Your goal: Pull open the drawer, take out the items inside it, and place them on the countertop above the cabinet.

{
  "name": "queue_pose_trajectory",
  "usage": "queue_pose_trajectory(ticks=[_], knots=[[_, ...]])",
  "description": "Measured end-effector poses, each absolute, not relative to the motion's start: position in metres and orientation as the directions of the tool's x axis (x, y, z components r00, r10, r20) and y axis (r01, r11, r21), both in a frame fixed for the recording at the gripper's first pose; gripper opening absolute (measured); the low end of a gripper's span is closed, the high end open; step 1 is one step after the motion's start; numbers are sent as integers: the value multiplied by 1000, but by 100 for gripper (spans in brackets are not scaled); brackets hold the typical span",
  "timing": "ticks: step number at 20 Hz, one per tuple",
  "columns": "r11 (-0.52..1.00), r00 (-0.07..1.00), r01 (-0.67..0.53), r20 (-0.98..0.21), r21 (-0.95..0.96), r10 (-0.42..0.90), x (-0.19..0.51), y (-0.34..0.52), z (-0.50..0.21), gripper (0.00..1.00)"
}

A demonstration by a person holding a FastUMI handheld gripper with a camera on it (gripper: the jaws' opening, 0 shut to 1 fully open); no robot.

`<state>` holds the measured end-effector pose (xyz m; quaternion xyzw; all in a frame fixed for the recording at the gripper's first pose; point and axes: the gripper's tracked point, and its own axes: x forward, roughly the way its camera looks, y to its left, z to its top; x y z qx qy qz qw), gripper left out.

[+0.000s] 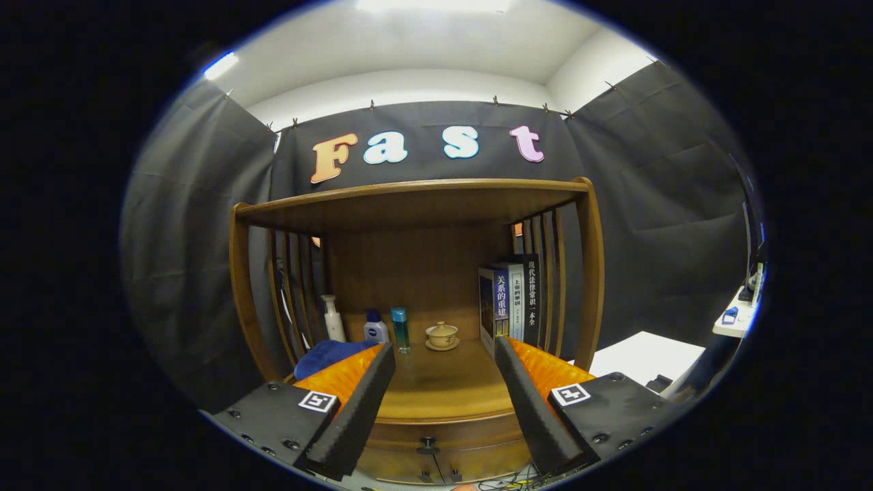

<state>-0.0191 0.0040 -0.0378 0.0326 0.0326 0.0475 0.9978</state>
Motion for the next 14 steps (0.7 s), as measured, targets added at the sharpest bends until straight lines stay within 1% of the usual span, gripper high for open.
queue_pose_trajectory(ticks=[3, 6, 10, 14], knots=[[993, 995, -74, -64, 96, 80, -23, -2, -53, 98], [991, 993, -85, -78, 103, 94, -21, 1, -82, 98], [989, 991, -116, -57, 93, 121, -15, 18, -129, 98], [991, 987, -118, -103, 65, 124, -10, 24, -180, 99]])
